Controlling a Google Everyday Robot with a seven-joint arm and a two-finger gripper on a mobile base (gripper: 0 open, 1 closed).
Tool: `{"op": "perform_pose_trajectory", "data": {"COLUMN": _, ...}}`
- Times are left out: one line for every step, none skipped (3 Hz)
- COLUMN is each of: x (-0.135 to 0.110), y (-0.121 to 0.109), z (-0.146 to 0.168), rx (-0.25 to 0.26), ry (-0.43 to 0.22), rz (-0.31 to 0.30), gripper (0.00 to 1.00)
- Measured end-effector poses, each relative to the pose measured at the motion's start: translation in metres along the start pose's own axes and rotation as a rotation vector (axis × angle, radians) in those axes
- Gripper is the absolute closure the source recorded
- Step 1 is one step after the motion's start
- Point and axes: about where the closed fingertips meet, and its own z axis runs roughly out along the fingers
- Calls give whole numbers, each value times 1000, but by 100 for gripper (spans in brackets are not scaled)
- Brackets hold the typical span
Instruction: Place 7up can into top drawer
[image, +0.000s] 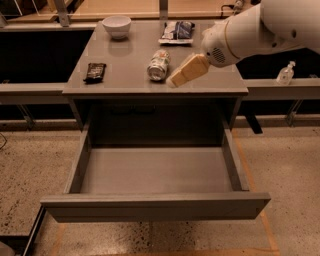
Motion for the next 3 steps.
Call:
{"op": "perform_pose_trajectory", "data": {"x": -8, "y": -15, "z": 39, "rx": 24, "ry": -45, "rz": 51, "gripper": 0}}
{"op": "perform_pose_trajectory", "data": {"x": -6, "y": -24, "z": 73, "rx": 32, "ry": -38, "rz": 90, "gripper": 0}}
{"op": "perform_pose_trajectory", "data": {"x": 7, "y": -29, "z": 123, "rx": 33, "ry": -21, "rz": 160, "gripper": 0}}
